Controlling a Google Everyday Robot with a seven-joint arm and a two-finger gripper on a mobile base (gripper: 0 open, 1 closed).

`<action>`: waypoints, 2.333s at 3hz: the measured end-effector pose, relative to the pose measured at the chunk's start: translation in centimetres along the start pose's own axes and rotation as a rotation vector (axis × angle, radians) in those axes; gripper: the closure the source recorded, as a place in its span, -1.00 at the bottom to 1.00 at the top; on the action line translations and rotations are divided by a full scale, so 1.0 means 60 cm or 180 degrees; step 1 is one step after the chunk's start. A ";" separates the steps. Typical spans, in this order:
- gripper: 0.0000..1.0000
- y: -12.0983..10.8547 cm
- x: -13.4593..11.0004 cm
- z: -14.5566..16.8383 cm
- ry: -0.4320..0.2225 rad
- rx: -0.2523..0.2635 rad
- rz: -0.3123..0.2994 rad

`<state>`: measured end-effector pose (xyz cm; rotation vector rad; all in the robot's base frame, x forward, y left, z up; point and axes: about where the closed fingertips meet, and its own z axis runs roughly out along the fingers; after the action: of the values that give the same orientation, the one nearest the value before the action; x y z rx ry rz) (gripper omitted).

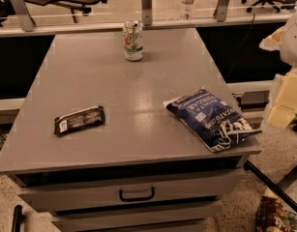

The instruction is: Pick rxbar chocolate

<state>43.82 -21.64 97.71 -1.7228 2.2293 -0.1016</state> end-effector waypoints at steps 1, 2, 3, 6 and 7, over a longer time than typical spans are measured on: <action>-1.00 -0.004 -0.010 0.002 -0.0040 0.0031 -0.0026; -1.00 -0.028 -0.086 0.034 -0.0241 0.0001 -0.0282; -1.00 -0.049 -0.224 0.080 -0.0525 -0.0092 -0.0722; -1.00 -0.042 -0.548 0.300 -0.1001 -0.0822 -0.1304; -1.00 -0.012 -0.573 0.322 -0.1206 -0.1007 -0.1216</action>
Offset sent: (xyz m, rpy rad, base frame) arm 0.0820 0.1212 -0.0176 0.1037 -0.0430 0.2692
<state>57.76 13.57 86.74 -2.1056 1.6936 0.4753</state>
